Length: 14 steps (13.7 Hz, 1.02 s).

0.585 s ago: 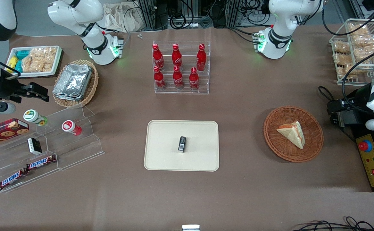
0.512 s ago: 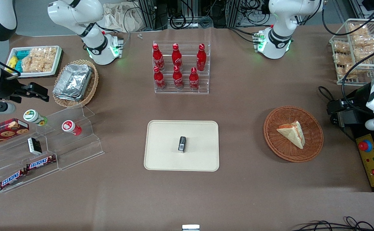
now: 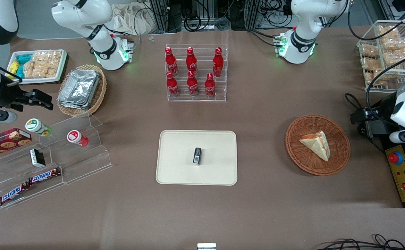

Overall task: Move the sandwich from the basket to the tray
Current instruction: 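Move the left gripper over the sandwich in the wicker basket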

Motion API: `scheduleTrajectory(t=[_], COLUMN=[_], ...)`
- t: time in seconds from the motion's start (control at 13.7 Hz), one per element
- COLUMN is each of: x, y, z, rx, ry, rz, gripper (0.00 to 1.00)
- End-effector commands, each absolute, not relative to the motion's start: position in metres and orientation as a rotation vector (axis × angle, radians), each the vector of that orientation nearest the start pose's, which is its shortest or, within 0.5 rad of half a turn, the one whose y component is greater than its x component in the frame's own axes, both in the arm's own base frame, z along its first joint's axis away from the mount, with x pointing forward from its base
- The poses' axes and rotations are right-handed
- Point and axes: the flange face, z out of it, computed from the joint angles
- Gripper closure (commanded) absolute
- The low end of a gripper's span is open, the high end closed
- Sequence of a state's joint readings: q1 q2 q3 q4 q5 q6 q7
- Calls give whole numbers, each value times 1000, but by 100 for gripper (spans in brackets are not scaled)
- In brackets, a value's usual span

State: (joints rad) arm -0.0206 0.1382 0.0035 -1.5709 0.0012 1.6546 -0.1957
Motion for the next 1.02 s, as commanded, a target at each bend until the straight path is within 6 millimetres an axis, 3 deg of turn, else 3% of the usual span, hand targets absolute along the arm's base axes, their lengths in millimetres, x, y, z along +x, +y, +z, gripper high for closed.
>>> scheduleTrajectory(t=[0.0,0.15,0.37,0.51,0.66,0.95], x=[592,589,584,578,569,561], y=[-12,-9,-7,-7,-8,-8], z=[530,503,445,404,373,329], rx=[-3090,-3040,-3022,-2985,-2982,-2957], ry=[-516,-739,-801,-953,-994,-1075], rz=[88,89,36,-9,-52,-54], gripper=[0,0,0,0,0,0])
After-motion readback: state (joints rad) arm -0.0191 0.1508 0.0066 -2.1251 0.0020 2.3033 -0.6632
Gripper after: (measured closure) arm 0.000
